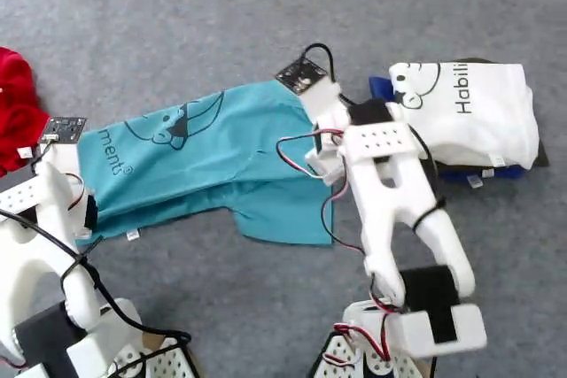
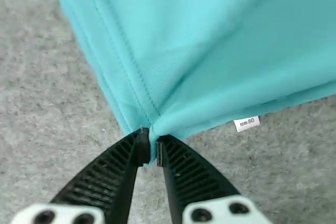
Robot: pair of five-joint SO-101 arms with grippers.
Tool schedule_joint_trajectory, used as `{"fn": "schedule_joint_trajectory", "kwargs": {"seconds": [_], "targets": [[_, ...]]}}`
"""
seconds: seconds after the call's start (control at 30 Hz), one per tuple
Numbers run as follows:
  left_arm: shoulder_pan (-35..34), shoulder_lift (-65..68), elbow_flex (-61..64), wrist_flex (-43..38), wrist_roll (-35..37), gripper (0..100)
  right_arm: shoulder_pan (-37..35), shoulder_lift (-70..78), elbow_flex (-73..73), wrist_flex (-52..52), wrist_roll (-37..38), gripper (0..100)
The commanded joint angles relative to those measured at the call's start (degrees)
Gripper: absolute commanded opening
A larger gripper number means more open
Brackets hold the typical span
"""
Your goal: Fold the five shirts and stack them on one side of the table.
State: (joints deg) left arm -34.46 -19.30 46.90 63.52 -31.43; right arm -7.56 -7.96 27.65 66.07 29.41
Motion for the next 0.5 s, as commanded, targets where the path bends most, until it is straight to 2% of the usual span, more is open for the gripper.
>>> {"fn": "schedule_joint_trajectory", "kwargs": {"seconds": [0.0, 0.1, 0.3, 0.47], "targets": [[-0.2, -0.4, -0.1, -0.7, -1.0, 3, 3.1, -4.7, 2.5, -0.7, -0.1, 1.5], [-0.2, -0.4, -0.1, -0.7, -1.6, 3, 3.0, -7.4, 7.7, -0.7, -0.1, 1.5], [-0.2, -0.4, 1.1, -0.4, -5.5, 3, 0.3, -13.8, 19.2, -8.0, -0.6, 1.5], [-0.3, -0.4, 1.6, -0.3, -5.8, 3, 0.6, -15.2, 22.8, -10.5, -0.6, 1.5]]}}
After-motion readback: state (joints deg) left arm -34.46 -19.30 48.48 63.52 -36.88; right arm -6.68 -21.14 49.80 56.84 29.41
